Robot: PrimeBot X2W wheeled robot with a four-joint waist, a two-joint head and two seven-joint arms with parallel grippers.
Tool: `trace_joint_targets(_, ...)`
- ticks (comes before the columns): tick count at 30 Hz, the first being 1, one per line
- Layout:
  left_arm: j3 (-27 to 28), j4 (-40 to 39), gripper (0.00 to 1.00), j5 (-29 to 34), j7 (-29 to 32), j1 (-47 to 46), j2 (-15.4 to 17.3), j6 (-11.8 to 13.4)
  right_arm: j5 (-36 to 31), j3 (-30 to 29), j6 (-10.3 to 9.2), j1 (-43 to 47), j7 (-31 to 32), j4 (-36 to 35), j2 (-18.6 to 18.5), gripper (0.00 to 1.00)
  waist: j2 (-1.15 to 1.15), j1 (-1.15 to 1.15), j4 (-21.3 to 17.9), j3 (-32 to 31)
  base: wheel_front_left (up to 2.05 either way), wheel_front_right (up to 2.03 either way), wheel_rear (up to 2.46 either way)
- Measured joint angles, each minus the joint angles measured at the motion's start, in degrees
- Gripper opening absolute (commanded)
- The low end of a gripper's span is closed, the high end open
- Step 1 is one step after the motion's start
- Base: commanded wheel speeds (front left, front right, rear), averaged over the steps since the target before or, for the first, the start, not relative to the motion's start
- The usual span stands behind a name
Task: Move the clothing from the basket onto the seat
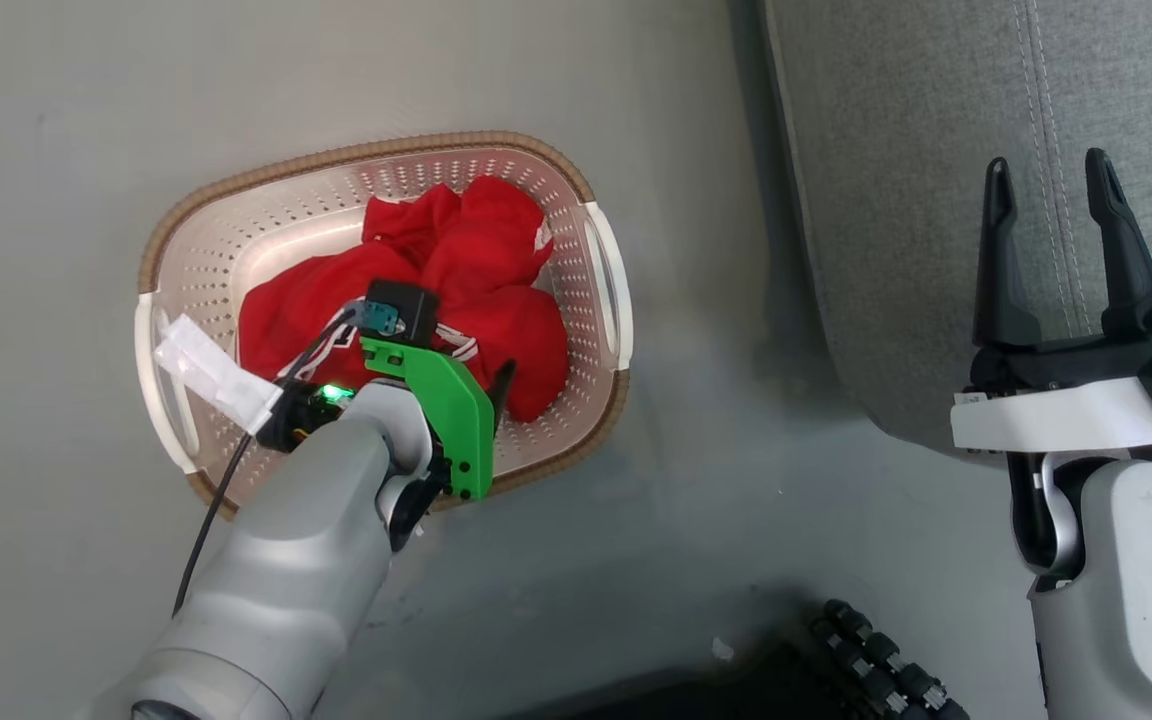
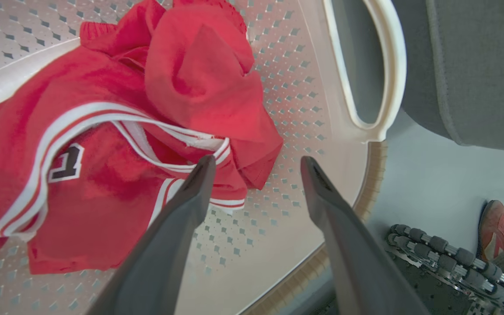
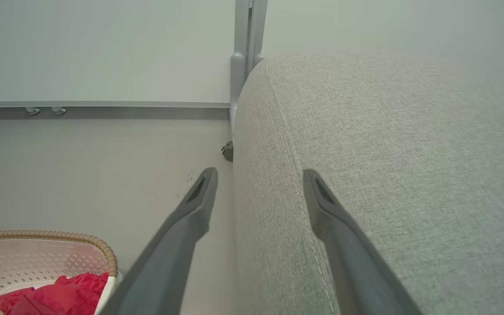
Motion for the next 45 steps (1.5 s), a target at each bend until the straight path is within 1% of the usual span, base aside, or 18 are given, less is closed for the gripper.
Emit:
trace_joint_targets(3,0.0,2.6,1.00,-0.2,-1.1,-1.9,0.0,0.1,0.2,0.1,0.00,-0.3,0.0,-0.2,0.0,1.00,0.00,0.00,-0.8,1.4,0.00,0.00,0.00)
trace_joint_targets(11,0.8,7.6,1.00,-0.4,-4.7,-5.1,0.1,2.2,0.2,0.8,0.00,-1.1,0.0,-0.5,0.0,1.00,0.00,0.00,-1.7,4.1,0.00,0.00,0.00)
trace_joint_targets(13,0.8,8.2,1.00,-0.4,-5.2,-5.7,0.1,2.6,0.2,0.9,0.00,-1.2,0.0,-0.5,0.0,1.00,0.00,0.00,-1.8,4.6,0.00,0.00,0.00)
trace_joint_targets(17,0.9,8.1,1.00,-1.7,-5.3,-6.5,0.1,2.5,0.2,1.4,0.00,-2.1,0.0,-0.7,0.0,1.00,0.00,-0.01,-1.9,5.6,0.00,0.00,0.00)
trace_joint_targets(21,0.4,8.4,1.00,-2.3,-4.8,-8.1,0.1,3.5,0.2,1.8,0.00,-2.3,0.0,-0.7,0.0,1.00,0.00,-0.01,-2.0,6.7,0.00,0.00,0.00)
trace_joint_targets(26,0.4,8.7,1.00,-3.8,-4.0,-9.0,0.1,3.9,0.4,2.2,0.00,-2.7,0.0,-0.8,0.0,1.00,0.00,-0.01,-2.4,8.2,0.00,0.00,0.00)
trace_joint_targets(29,-0.1,9.2,1.00,-3.9,-3.8,-9.8,0.1,4.6,0.7,2.5,0.00,-3.2,0.0,-1.0,0.0,1.00,0.00,-0.01,-2.6,9.1,0.00,0.00,0.00)
trace_joint_targets(34,-0.3,10.4,1.00,-3.9,-5.1,-10.5,0.0,6.6,1.1,3.1,0.00,-3.3,0.0,-1.3,0.0,1.00,0.00,-0.01,-3.4,10.3,0.00,0.00,0.00)
trace_joint_targets(35,-0.5,10.7,0.90,-3.9,-5.1,-10.7,0.0,7.0,1.1,3.1,0.00,-3.4,0.0,-1.4,0.0,1.00,0.00,-0.01,-3.5,10.5,0.00,0.00,0.00)
trace_joint_targets(36,-0.6,10.8,0.49,-3.8,-5.5,-10.8,0.0,7.5,1.2,3.1,0.00,-3.4,0.0,-1.6,0.0,1.00,0.00,-0.01,-3.6,10.8,0.00,0.00,0.00)
trace_joint_targets(38,-0.7,11.1,0.00,-3.6,-6.2,-11.0,0.0,8.6,1.2,3.2,0.00,-3.4,0.0,-1.8,0.0,1.00,0.00,-0.01,-3.8,11.3,0.00,0.00,0.00)
trace_joint_targets(40,-0.8,11.3,0.00,-3.6,-6.4,-11.3,0.1,9.0,1.2,3.2,0.00,-3.4,0.0,-1.9,0.0,1.00,0.00,-0.01,-4.0,11.7,0.00,0.00,0.00)
trace_joint_targets(45,-0.9,11.7,0.00,-3.6,-6.8,-11.7,0.1,8.9,1.2,3.0,0.00,-3.7,0.0,-1.8,0.0,1.00,0.00,-0.01,-4.2,12.2,0.00,0.00,0.00)
